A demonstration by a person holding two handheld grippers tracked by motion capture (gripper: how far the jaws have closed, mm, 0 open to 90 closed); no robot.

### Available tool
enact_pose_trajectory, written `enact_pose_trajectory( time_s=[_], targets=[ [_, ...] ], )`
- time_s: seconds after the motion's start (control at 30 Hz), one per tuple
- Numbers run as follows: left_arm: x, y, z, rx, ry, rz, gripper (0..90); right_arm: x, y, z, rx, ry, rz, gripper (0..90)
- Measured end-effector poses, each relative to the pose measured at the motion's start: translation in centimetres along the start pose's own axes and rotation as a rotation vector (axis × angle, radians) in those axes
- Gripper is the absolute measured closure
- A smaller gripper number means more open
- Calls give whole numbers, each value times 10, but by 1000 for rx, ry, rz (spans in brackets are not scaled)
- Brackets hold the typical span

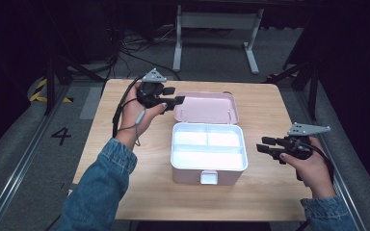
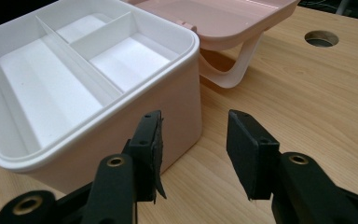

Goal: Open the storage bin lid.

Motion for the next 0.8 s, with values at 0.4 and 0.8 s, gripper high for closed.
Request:
enact_pose_trajectory(
  time_s=[0.4, 0.8],
  targets=[
    [25, 13, 53, 62, 11, -8, 455, -9, 6, -11, -23, -13, -3, 541],
    [70, 12, 82, 1, -58, -67, 422, -17, 22, -3, -7, -9, -24, 523]
  ],
)
Point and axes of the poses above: each handheld gripper's, and its own axes: z roughly backward along the jaws, x roughly out of its underside, y roughly to its right, the point moved 8 cm from there along -z, roughly forward along the jaws, and after that the axes turned 12 degrees about -x, right-handed, at the moved point
